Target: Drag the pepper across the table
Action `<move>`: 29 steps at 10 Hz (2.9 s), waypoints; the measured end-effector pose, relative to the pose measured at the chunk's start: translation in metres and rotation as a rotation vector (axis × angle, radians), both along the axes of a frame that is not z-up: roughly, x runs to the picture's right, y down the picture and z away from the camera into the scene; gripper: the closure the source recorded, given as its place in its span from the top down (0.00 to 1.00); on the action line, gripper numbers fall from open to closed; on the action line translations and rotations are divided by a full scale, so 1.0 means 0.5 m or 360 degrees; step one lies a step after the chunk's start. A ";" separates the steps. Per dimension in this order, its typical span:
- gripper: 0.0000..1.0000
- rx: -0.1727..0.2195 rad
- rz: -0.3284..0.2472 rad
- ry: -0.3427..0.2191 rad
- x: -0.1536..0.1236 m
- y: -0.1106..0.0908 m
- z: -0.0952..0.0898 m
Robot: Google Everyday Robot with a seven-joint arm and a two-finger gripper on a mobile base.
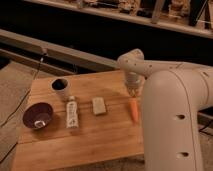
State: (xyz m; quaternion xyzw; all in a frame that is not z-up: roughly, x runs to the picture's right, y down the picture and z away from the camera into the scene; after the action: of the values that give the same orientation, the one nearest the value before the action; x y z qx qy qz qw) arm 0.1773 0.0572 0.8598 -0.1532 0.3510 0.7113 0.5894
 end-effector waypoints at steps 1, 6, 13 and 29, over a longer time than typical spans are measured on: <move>0.00 -0.0022 -0.0001 0.0014 0.004 0.014 0.003; 0.00 -0.0079 0.0004 0.0122 0.045 0.054 0.009; 0.00 -0.0126 0.0039 0.0326 0.124 0.084 -0.022; 0.00 -0.0065 0.0063 0.0357 0.284 0.088 -0.093</move>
State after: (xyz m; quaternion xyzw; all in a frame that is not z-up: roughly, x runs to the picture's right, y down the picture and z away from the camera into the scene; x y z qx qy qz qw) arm 0.3195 0.1012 0.8133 -0.0916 0.4260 0.7282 0.5289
